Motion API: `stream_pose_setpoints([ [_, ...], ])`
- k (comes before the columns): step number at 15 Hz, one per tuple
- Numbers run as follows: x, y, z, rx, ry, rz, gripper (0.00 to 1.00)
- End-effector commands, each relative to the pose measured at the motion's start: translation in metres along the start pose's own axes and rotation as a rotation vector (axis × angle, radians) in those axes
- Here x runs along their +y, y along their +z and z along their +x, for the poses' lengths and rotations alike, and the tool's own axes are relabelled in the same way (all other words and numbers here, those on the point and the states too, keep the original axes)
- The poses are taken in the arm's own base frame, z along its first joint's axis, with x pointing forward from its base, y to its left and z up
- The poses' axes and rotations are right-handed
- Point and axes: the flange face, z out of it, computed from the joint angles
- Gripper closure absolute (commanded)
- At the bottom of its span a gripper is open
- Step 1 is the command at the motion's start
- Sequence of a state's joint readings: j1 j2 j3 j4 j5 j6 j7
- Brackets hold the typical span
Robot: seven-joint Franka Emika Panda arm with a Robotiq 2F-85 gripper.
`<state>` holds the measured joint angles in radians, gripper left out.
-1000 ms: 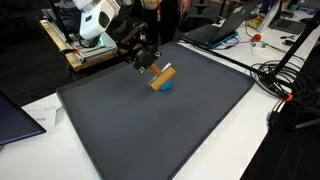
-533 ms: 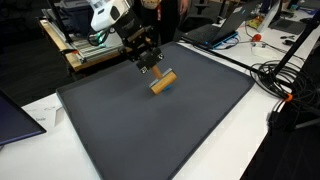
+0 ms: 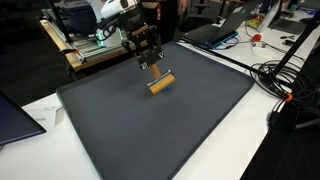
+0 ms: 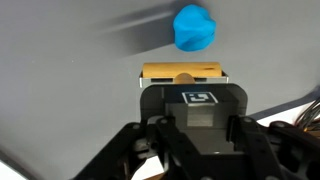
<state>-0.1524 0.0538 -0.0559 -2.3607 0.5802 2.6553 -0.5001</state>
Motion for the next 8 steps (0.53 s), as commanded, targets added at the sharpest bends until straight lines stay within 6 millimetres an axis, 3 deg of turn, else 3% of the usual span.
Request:
stream_pose_setpoints([
  [1, -0.023, -0.018, -0.020, 0.052, -0.033, -0.062, 0.78],
  [8, -0.070, -0.022, -0.032, 0.070, -0.154, -0.192, 0.78],
])
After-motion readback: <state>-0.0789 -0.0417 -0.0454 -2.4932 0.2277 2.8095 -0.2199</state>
